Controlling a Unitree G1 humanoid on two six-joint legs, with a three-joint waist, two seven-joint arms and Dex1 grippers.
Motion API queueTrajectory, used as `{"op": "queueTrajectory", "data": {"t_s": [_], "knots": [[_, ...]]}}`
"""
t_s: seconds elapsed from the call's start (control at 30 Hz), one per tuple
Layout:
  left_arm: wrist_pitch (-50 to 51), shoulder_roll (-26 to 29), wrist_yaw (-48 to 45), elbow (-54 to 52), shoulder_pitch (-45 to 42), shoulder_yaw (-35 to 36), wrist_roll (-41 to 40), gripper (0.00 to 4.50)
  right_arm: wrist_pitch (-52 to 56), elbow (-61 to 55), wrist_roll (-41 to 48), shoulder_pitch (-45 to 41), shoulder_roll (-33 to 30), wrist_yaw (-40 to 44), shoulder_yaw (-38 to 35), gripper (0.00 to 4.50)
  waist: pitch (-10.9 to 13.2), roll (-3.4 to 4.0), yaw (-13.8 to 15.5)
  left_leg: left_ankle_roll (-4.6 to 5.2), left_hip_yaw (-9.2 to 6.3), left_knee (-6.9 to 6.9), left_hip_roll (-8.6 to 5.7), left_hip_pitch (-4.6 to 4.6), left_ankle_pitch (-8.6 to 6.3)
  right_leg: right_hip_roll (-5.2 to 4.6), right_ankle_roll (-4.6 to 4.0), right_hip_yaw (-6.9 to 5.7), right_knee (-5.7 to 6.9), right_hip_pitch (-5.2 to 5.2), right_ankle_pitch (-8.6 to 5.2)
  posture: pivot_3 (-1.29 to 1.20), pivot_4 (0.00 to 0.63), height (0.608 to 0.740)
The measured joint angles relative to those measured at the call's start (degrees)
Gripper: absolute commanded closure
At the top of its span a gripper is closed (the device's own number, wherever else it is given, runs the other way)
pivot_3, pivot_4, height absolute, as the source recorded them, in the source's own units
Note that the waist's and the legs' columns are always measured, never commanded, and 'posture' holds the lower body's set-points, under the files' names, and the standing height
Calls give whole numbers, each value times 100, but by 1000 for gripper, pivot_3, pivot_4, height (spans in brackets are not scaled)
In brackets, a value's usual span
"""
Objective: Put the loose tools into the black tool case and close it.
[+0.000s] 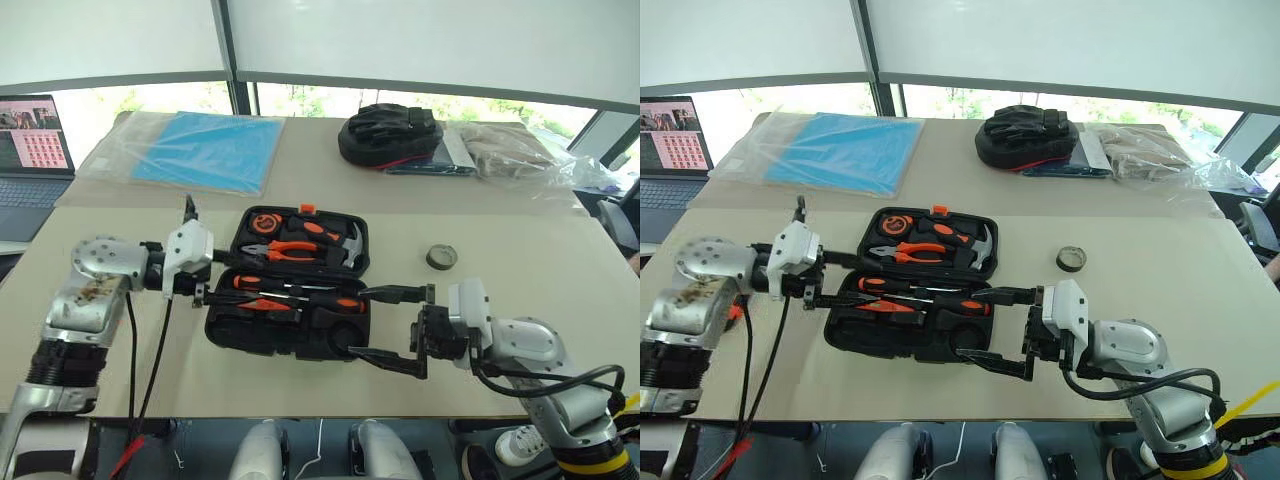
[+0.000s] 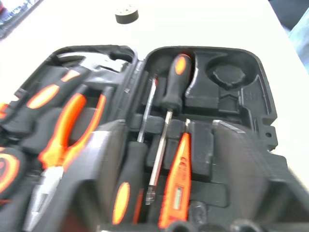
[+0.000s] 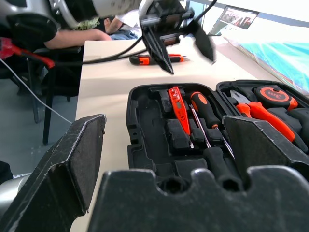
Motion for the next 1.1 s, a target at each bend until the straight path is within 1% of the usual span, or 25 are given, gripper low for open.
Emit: {"op": "queueTrajectory", "data": {"t_s": [0.13,0.3,0.5,0.7,0.83,1.1], "knots": [[-495,-127,-21,496,99,-173,152,4445,-111,144,-30,-109,87,21,2,0,0,0,0,0,2,0,0,0,0,0,-1,0,1,0,0,0,150,740],[-893,-246,6,1171,93,-222,313,4482,-159,232,-78,-151,180,20,20,0,0,0,3,0,2,2,0,-1,0,-1,0,-3,1,0,1,0,150,740],[-1358,-260,-20,1368,37,-336,520,4482,-160,232,-111,-152,226,7,23,0,-2,3,15,0,7,3,-2,13,0,-6,0,-3,7,12,1,0,150,740],[-1115,-407,129,1422,38,-268,462,4482,-159,231,-113,-152,246,0,23,0,-17,24,46,13,6,4,-12,17,12,-21,7,-5,13,17,5,0,150,740],[-955,-500,147,1297,195,-104,220,4482,-158,227,-108,-150,244,3,20,0,-17,24,34,15,-3,5,-12,14,14,-25,11,-1,11,14,8,0,150,740],[-1013,-558,318,1253,175,-175,373,4482,-157,227,-105,-151,244,5,20,0,-17,24,14,15,-4,5,-16,13,14,-23,11,-2,9,15,9,0,150,740]]}}
